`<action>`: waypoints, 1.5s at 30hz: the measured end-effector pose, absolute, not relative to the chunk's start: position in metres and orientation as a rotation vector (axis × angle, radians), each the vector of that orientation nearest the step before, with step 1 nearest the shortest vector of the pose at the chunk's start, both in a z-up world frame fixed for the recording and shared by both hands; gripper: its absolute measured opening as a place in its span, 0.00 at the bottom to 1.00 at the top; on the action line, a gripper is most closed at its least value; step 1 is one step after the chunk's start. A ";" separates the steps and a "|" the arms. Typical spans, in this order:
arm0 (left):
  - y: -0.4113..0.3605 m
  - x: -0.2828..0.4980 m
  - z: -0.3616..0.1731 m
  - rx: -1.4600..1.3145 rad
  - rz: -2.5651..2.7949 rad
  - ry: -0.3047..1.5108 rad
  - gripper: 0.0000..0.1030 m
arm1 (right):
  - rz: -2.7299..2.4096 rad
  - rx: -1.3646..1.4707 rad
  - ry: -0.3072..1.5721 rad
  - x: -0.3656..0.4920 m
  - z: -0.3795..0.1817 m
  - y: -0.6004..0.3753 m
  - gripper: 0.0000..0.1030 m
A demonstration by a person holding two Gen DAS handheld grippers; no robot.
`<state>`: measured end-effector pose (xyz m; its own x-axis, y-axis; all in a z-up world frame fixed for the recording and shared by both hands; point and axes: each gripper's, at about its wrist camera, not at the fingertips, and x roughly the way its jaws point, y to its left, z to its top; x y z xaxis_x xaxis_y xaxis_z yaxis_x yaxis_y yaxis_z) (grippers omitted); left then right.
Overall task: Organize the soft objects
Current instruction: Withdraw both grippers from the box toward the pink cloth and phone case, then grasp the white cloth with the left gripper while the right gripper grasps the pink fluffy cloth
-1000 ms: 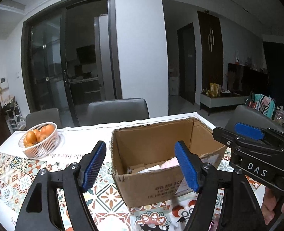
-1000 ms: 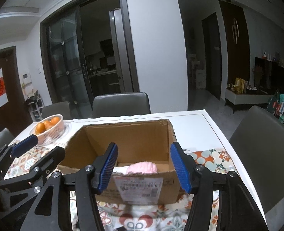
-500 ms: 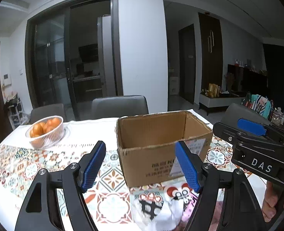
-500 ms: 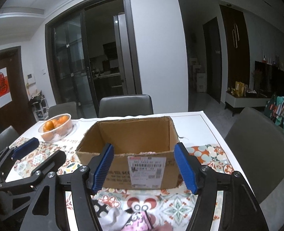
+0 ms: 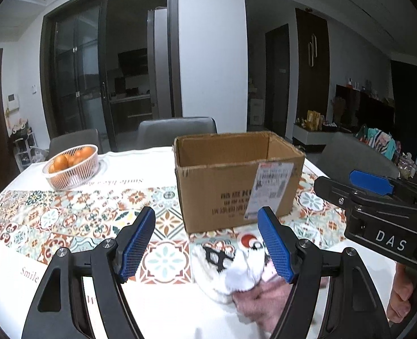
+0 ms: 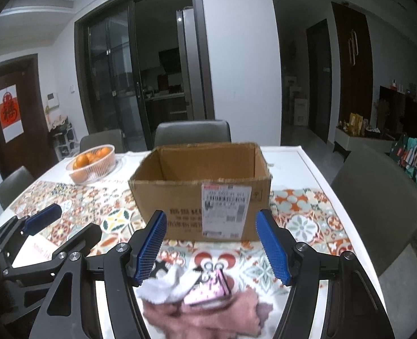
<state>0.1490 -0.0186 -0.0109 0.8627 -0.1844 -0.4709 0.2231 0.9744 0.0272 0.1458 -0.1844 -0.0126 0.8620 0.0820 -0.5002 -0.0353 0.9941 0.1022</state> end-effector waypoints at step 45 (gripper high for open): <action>-0.018 0.180 -0.117 0.018 -0.278 0.734 0.63 | 0.102 0.176 1.047 0.147 -0.160 -0.170 0.65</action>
<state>0.1797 -0.0181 -0.1168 0.7076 -0.2442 -0.6631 0.2567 0.9631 -0.0808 0.1467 -0.1699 -0.1600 0.4970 0.1672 -0.8515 0.0004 0.9812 0.1929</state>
